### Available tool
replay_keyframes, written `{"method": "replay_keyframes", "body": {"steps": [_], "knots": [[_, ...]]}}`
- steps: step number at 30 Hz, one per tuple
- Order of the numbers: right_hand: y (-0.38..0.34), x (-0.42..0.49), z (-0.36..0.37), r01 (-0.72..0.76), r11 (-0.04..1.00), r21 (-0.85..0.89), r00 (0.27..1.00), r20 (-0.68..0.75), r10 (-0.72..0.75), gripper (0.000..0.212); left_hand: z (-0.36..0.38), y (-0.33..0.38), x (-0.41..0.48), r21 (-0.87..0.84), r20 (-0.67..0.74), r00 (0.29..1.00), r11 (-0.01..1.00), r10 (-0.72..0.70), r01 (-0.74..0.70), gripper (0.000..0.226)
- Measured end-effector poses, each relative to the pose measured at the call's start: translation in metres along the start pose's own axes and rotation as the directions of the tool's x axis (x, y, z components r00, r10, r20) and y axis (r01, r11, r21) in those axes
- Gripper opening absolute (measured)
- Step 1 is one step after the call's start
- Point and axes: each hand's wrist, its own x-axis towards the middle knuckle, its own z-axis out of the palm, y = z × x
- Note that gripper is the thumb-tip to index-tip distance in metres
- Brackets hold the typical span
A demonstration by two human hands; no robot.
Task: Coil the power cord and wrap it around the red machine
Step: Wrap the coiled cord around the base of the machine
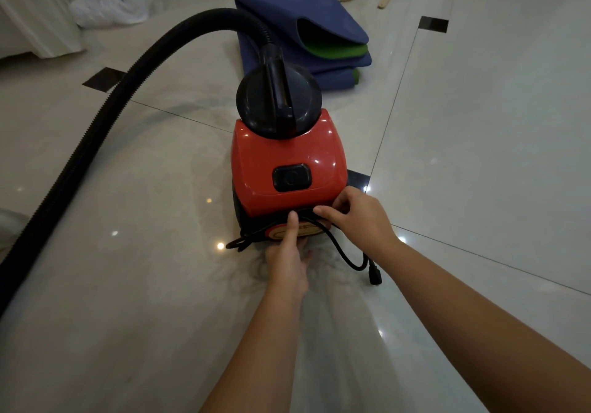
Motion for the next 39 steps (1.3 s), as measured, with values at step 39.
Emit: {"method": "replay_keyframes", "body": {"steps": [39], "knots": [[0.012, 0.024, -0.022, 0.138, 0.982, -0.129, 0.986, 0.111, -0.124, 0.026, 0.025, -0.028, 0.018, 0.091, -0.077, 0.995, 0.994, 0.066, -0.059, 0.107]]}}
